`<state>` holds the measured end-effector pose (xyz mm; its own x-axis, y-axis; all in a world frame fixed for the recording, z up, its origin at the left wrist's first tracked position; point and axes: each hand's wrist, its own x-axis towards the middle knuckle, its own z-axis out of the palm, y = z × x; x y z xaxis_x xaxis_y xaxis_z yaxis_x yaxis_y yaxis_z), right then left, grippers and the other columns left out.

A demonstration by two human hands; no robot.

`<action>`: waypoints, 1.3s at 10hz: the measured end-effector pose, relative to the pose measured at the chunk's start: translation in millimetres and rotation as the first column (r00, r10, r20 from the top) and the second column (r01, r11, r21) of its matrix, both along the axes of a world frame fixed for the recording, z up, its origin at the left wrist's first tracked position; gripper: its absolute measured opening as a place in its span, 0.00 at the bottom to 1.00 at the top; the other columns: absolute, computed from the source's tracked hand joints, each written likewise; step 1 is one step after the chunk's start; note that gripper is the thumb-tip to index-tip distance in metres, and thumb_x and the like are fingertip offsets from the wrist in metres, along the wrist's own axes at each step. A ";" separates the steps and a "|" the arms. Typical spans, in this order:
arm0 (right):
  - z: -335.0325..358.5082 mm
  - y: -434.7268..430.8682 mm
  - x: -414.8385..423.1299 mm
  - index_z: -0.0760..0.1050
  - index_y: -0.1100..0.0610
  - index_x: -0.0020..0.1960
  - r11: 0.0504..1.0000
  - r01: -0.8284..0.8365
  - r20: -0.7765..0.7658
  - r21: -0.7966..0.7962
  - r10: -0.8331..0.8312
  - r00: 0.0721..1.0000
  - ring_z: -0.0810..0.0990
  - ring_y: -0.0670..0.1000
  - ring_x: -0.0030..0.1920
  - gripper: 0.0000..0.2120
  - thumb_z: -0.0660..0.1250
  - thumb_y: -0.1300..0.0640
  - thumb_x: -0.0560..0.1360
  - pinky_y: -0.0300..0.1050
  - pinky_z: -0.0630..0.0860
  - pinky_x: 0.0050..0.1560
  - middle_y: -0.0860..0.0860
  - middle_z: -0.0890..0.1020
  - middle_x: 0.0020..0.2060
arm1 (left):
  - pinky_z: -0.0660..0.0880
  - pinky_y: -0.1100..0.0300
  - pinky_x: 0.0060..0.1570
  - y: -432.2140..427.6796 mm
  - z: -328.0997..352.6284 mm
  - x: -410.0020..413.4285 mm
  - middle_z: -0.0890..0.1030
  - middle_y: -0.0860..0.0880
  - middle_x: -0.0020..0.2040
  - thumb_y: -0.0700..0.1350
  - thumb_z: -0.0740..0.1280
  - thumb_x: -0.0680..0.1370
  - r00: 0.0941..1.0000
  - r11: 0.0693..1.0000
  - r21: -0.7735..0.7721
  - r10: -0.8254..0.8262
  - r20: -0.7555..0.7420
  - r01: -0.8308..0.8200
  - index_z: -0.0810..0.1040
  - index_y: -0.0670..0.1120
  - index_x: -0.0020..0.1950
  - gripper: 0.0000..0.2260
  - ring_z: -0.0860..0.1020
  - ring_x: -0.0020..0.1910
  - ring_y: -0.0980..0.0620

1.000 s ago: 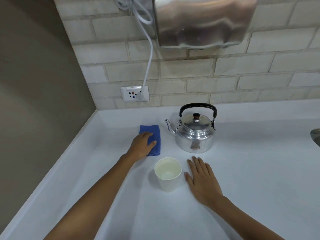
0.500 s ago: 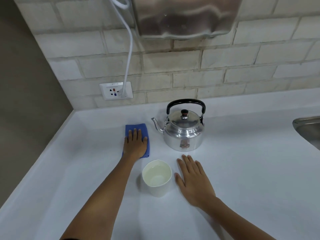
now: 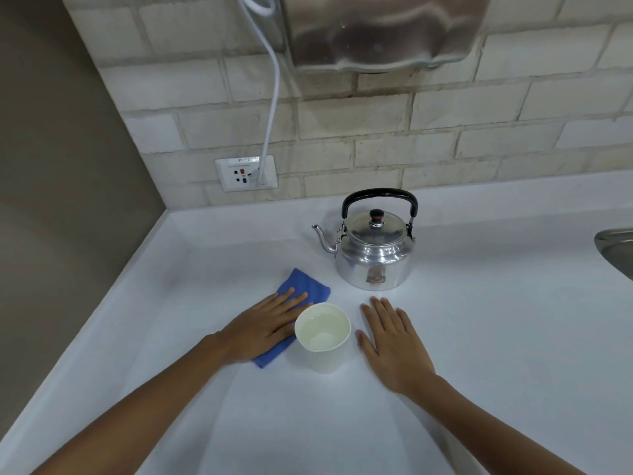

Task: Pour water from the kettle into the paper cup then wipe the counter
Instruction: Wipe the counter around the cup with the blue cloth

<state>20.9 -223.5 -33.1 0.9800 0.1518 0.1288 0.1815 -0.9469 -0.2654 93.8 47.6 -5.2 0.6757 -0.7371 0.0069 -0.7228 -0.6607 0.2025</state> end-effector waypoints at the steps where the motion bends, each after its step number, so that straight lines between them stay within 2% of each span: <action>1: -0.4 1.4 0.4 0.48 0.53 0.75 1.000 0.005 0.008 -0.001 -0.005 1.000 0.46 0.51 0.76 0.27 0.44 0.44 0.79 0.48 0.42 0.74 0.52 0.52 0.76 | 0.42 0.65 0.74 2.5 3.9 9.5 0.45 0.56 0.76 0.49 0.51 0.83 0.997 0.997 0.005 0.072 0.008 -0.072 0.42 0.51 0.74 0.23 0.42 0.76 0.57; 2: 0.1 2.1 0.9 0.49 0.54 0.75 1.000 0.008 0.012 -0.007 -0.007 1.000 0.47 0.52 0.76 0.27 0.45 0.44 0.79 0.49 0.44 0.75 0.53 0.53 0.76 | 0.45 0.59 0.75 -16.7 1.9 17.3 0.48 0.51 0.78 0.48 0.49 0.83 0.955 0.955 0.015 0.294 0.031 -0.295 0.46 0.48 0.76 0.22 0.44 0.77 0.52; 3: 1.1 0.9 1.3 0.49 0.54 0.74 1.000 0.006 0.008 -0.017 -0.006 1.000 0.47 0.52 0.76 0.27 0.45 0.44 0.79 0.50 0.45 0.75 0.53 0.53 0.76 | 0.45 0.52 0.75 -34.3 -0.5 12.8 0.45 0.46 0.78 0.47 0.49 0.83 0.922 0.910 0.168 0.355 0.157 -0.379 0.43 0.45 0.76 0.24 0.43 0.76 0.45; 4: 1.1 0.4 0.7 0.50 0.54 0.74 1.000 0.002 0.005 -0.030 -0.002 1.000 0.48 0.52 0.76 0.27 0.45 0.44 0.79 0.50 0.46 0.75 0.53 0.53 0.76 | 0.43 0.52 0.74 -33.2 -5.1 -8.0 0.42 0.45 0.78 0.48 0.54 0.82 0.913 0.901 0.172 0.372 0.167 -0.398 0.39 0.45 0.75 0.29 0.41 0.76 0.44; 6: 2.4 0.3 0.7 0.52 0.55 0.73 1.000 -0.003 0.023 -0.024 0.003 1.000 0.50 0.53 0.76 0.26 0.48 0.45 0.79 0.51 0.49 0.75 0.54 0.56 0.75 | 0.40 0.62 0.72 12.7 -21.9 -66.9 0.45 0.57 0.77 0.53 0.47 0.82 0.894 0.893 -0.071 0.448 0.022 -0.445 0.37 0.55 0.72 0.23 0.37 0.73 0.59; 7: 3.1 1.2 0.3 0.52 0.55 0.73 1.000 0.002 0.021 -0.026 -0.002 1.000 0.50 0.53 0.76 0.26 0.48 0.45 0.79 0.51 0.49 0.75 0.54 0.56 0.75 | 0.44 0.59 0.74 33.0 -14.8 -60.8 0.47 0.55 0.77 0.52 0.49 0.82 0.854 0.854 -0.045 0.520 0.008 -0.519 0.43 0.51 0.75 0.23 0.41 0.75 0.56; 8: 4.5 2.7 -0.1 0.54 0.56 0.73 1.000 0.000 0.023 -0.026 0.001 1.000 0.51 0.54 0.75 0.26 0.48 0.45 0.79 0.51 0.50 0.75 0.55 0.57 0.75 | 0.46 0.54 0.75 20.0 -9.5 -51.5 0.46 0.49 0.78 0.50 0.47 0.83 0.778 0.777 0.028 0.628 0.027 -0.629 0.44 0.47 0.76 0.23 0.43 0.77 0.48; 9: 6.2 2.6 -0.7 0.55 0.56 0.73 1.000 -0.002 0.025 -0.017 0.003 1.000 0.52 0.54 0.75 0.25 0.49 0.46 0.79 0.52 0.51 0.75 0.56 0.58 0.75 | 0.44 0.51 0.75 -4.5 -10.0 -60.6 0.43 0.47 0.78 0.50 0.45 0.83 0.739 0.735 0.082 0.672 0.050 -0.673 0.41 0.46 0.76 0.24 0.42 0.76 0.45; 10: 6.4 1.4 -1.4 0.55 0.57 0.73 1.000 -0.006 0.032 -0.023 0.007 0.999 0.53 0.55 0.75 0.25 0.50 0.46 0.79 0.52 0.51 0.75 0.56 0.59 0.74 | 0.42 0.53 0.75 -15.9 -16.1 -95.4 0.43 0.50 0.78 0.51 0.45 0.83 0.774 0.773 0.036 0.631 0.052 -0.633 0.40 0.49 0.76 0.23 0.41 0.76 0.48; 11: 6.8 1.1 -1.9 0.54 0.57 0.73 1.000 -0.010 0.020 -0.009 0.010 1.000 0.52 0.55 0.75 0.25 0.50 0.47 0.79 0.52 0.50 0.75 0.56 0.58 0.75 | 0.36 0.62 0.73 -4.7 -24.9 -146.3 0.42 0.57 0.76 0.55 0.44 0.81 0.848 0.850 -0.060 0.527 0.056 -0.524 0.38 0.54 0.74 0.23 0.39 0.75 0.55; 12: 6.6 0.6 -2.3 0.53 0.56 0.74 1.000 -0.013 0.003 -0.016 0.013 1.000 0.50 0.54 0.76 0.26 0.48 0.46 0.80 0.52 0.49 0.76 0.55 0.56 0.75 | 0.34 0.69 0.69 30.6 -21.5 -170.7 0.41 0.62 0.74 0.60 0.41 0.78 0.838 0.837 -0.086 0.545 0.035 -0.541 0.38 0.57 0.72 0.25 0.37 0.73 0.61; 13: 7.0 2.2 -3.3 0.53 0.56 0.74 1.000 -0.003 0.001 -0.022 0.003 1.000 0.50 0.54 0.76 0.25 0.48 0.46 0.80 0.52 0.49 0.76 0.55 0.55 0.76 | 0.41 0.63 0.73 49.2 -16.2 -162.7 0.44 0.58 0.76 0.56 0.46 0.81 0.762 0.760 -0.075 0.648 0.002 -0.646 0.41 0.52 0.74 0.25 0.40 0.74 0.59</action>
<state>17.6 -221.3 -26.1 0.9794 0.1574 0.1267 0.1847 -0.9519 -0.2447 -68.9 96.9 -21.3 0.9905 -0.1219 0.0635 -0.1340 -0.9590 0.2498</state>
